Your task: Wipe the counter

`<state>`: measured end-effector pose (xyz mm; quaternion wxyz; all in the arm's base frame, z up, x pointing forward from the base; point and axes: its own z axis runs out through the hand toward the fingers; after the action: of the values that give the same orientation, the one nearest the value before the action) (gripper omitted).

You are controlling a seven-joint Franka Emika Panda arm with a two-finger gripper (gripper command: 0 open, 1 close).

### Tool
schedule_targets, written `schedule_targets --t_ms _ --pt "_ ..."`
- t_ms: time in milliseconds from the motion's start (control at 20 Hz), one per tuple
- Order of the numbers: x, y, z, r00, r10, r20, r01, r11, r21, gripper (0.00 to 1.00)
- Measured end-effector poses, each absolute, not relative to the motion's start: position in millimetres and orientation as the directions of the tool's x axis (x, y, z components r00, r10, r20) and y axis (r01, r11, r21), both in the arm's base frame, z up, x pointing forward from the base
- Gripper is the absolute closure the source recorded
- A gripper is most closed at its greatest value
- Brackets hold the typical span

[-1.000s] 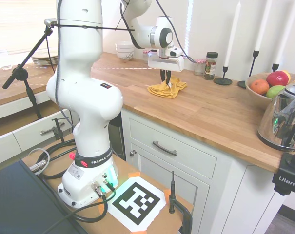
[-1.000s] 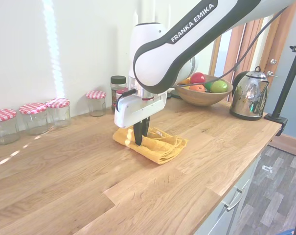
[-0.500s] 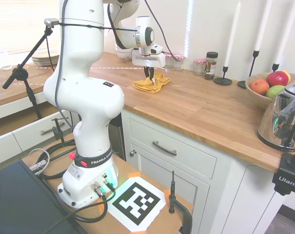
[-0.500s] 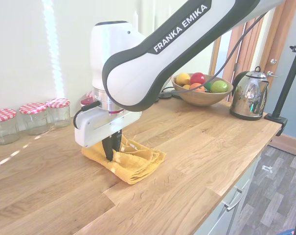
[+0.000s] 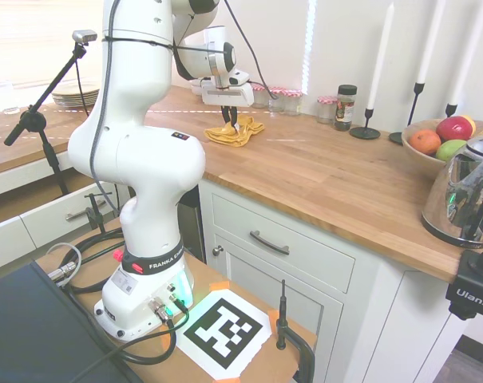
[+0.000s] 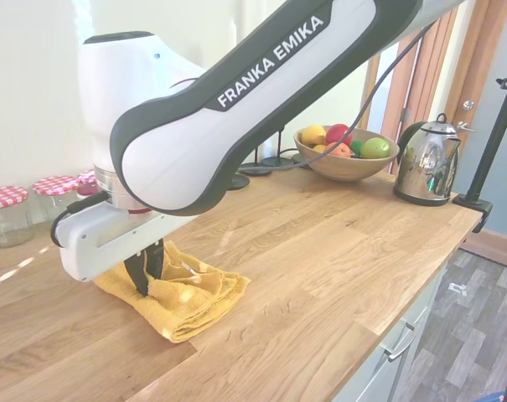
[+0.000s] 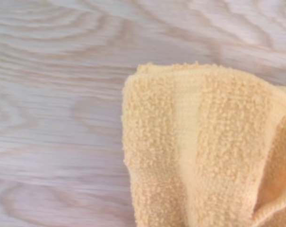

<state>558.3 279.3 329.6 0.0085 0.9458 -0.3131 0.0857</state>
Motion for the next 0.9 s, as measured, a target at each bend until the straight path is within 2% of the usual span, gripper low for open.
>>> schedule_targets --t_ms 100,150,900 --pt "557 284 330 0.789 -0.590 0.168 -0.593 -0.804 -0.038 1.00" --pt "557 286 330 0.788 -0.592 0.167 -0.595 -0.803 -0.038 0.00" --pt "556 292 329 0.783 -0.601 0.161 -0.605 -0.796 -0.026 0.00"
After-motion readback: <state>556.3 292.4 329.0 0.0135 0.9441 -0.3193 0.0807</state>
